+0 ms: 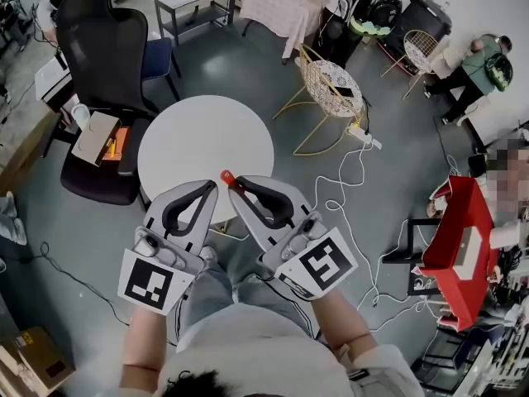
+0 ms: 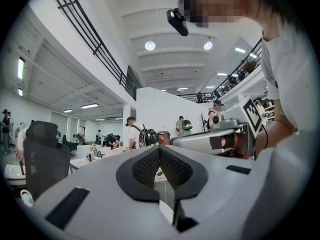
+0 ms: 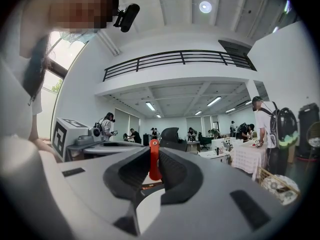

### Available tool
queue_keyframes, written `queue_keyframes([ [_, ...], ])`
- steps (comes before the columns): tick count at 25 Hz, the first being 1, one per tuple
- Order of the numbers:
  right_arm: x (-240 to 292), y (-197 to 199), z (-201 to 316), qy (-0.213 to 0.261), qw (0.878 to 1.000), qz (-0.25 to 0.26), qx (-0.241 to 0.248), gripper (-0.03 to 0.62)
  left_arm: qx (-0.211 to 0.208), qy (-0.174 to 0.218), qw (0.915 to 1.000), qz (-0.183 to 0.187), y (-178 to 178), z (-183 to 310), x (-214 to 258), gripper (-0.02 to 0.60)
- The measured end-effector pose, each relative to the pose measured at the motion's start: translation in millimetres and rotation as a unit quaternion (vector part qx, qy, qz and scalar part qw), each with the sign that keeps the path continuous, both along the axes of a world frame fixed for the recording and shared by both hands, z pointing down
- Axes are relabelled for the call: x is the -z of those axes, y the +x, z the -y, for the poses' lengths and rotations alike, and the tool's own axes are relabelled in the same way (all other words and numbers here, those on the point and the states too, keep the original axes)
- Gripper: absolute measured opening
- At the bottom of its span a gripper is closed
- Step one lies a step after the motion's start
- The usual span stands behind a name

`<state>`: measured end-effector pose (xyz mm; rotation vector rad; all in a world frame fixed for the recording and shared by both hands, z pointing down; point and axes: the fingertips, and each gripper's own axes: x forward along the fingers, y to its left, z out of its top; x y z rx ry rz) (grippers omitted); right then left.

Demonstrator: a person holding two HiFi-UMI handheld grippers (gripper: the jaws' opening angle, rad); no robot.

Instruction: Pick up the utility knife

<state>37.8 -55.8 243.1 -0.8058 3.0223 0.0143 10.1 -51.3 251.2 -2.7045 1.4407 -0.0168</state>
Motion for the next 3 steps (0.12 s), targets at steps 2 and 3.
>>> queue_keyframes([
  [2,0.6,-0.1,0.2,0.001,1.0,0.001,0.002,0.057,0.0,-0.001,1.0,0.002,0.8,0.5,0.1,0.009],
  [3,1.0,-0.2,0.3,0.001,1.0,0.001,0.002,0.057,0.0,-0.001,1.0,0.003,1.2,0.8,0.2,0.009],
])
